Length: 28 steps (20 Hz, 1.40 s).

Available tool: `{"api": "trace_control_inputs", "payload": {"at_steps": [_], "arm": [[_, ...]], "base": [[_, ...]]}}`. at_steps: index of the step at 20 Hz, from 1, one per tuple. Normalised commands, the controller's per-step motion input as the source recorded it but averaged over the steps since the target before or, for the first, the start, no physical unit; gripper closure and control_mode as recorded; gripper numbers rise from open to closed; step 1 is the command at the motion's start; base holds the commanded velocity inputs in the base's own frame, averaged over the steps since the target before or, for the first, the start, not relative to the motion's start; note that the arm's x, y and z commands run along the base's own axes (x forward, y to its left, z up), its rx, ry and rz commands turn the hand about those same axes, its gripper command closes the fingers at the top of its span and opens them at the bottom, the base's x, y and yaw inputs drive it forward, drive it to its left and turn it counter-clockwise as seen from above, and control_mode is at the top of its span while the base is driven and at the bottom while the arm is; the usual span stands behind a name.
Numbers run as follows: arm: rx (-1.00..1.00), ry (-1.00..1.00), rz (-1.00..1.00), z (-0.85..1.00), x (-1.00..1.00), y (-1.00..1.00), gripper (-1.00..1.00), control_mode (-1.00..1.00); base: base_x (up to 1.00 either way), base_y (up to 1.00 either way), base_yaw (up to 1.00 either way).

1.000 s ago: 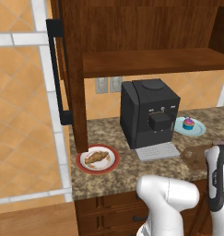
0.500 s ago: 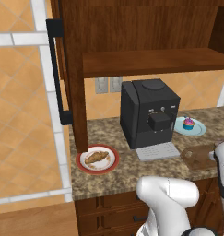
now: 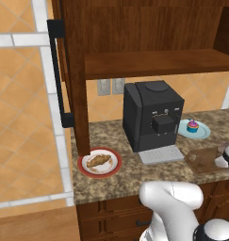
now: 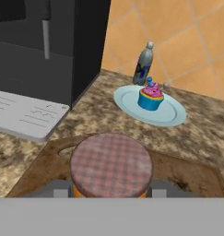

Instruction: From the different types of pastries on the counter, select a croissant and place it on the cutting board. Then retrieve a jar of jam from the cabinet and place it alongside the croissant on the cutting board.

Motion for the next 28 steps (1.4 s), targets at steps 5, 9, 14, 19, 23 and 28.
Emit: {"api": "trace_control_inputs", "payload": {"at_steps": [5, 9, 14, 19, 23, 28], "arm": [[0.0, 0.0, 0.08, -0.25, 0.25, -0.16, 1.0, -1.0], [0.0, 0.0, 0.06, -0.28, 0.33, -0.06, 1.0, -1.0], [0.0, 0.0, 0.1, -0.24, 0.24, 0.0, 1.0, -1.0], [0.02, 0.0, 0.11, -0.39, 0.29, -0.01, 1.0, -1.0], [0.01, 0.0, 0.08, -0.21, 0.26, -0.01, 1.0, -1.0], [0.0, -0.01, 0.0, 0.0, 0.05, 0.0, -1.0, -1.0]], "base": [[0.0, 0.0, 0.0], [0.0, 0.0, 0.0], [0.0, 0.0, 0.0], [0.0, 0.0, 0.0], [0.0, 0.0, 0.0], [0.0, 0.0, 0.0]]}}
